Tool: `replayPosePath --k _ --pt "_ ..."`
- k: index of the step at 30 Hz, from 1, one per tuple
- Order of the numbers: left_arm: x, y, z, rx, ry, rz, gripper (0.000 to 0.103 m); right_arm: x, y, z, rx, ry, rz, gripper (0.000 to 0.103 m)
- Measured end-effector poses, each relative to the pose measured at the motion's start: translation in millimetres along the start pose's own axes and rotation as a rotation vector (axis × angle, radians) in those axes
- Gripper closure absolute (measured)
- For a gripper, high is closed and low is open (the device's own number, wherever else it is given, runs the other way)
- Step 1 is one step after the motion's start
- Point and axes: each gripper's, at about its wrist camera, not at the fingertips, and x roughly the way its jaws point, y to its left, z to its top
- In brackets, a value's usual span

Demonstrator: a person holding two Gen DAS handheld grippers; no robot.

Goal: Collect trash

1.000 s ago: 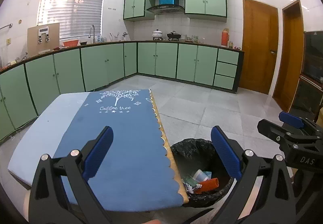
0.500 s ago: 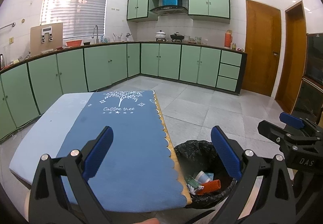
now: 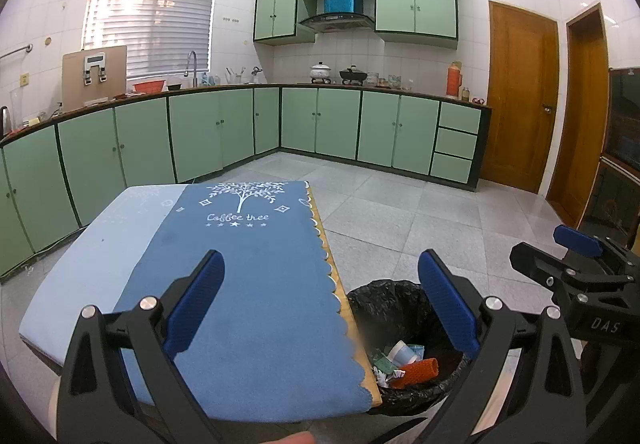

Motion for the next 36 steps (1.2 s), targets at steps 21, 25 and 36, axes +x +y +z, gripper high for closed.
replayPosePath --k 21,25,36 --pt "0.7 1.6 -0.4 -0.001 0.001 0.002 0.009 0.1 0.5 -0.3 -0.001 0.001 0.001 0.006" --pt "0.4 2.4 -1.3 0.0 0.002 0.002 0.009 0.0 0.7 -0.3 0.0 0.0 0.001 0.006" --pt "0.2 2.4 -1.1 -0.001 0.002 0.002 0.009 0.3 0.0 -0.1 0.0 -0.001 0.002 0.006"
